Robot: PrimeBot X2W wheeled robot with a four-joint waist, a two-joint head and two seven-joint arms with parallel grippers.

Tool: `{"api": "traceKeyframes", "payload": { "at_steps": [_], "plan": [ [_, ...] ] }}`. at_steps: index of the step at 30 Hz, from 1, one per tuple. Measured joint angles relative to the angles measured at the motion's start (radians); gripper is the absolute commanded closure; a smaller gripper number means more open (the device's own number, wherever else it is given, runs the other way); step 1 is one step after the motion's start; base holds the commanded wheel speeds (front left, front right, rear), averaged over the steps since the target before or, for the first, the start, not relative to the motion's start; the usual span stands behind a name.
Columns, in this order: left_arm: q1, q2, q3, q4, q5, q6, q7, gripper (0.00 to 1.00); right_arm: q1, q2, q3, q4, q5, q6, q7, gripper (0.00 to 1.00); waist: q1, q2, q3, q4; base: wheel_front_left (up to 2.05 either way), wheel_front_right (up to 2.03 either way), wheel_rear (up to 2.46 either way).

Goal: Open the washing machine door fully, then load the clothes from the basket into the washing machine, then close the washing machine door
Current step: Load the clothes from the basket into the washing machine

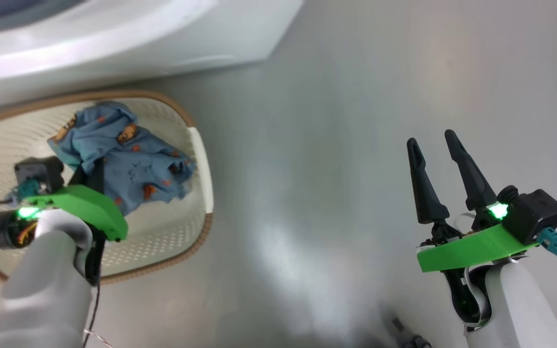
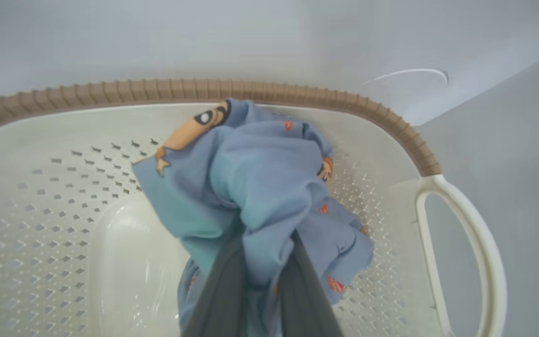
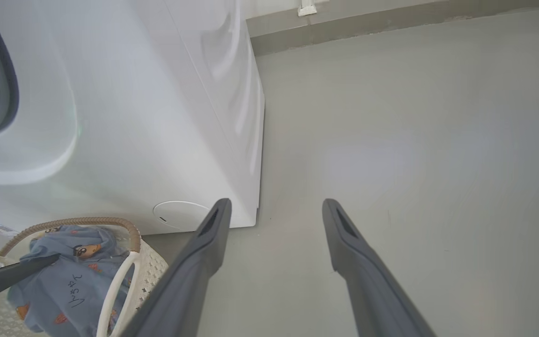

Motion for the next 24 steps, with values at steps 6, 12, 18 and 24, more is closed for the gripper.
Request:
{"api": "traceKeyframes", "payload": {
  "at_steps": [6, 12, 18, 24],
  "plan": [
    [0.137, -0.002, 0.058, -0.196, 0.030, 0.033, 0.000, 1.00, 0.015, -0.002, 0.000, 0.009, -0.023, 0.000, 0.000, 0.00, 0.0000, 0.0000, -0.086, 0.037, 0.00, 0.00, 0.00],
    [0.299, -0.007, 0.126, -0.389, 0.090, 0.070, -0.003, 1.00, 0.054, -0.012, -0.009, 0.019, -0.028, 0.000, 0.000, 0.00, 0.0000, 0.0000, -0.175, 0.068, 0.00, 0.00, 0.00],
    [0.441, -0.040, 0.201, -0.556, 0.137, 0.085, -0.003, 1.00, 0.091, -0.019, -0.010, 0.031, -0.028, 0.000, 0.000, 0.00, 0.0000, 0.0000, -0.269, 0.094, 0.00, 0.00, 0.00],
    [0.562, -0.068, 0.264, -0.709, 0.196, 0.102, -0.003, 1.00, 0.136, -0.024, -0.010, 0.044, -0.029, 0.000, 0.000, 0.00, 0.0000, 0.0000, -0.361, 0.116, 0.00, 0.00, 0.00]
  ]
}}
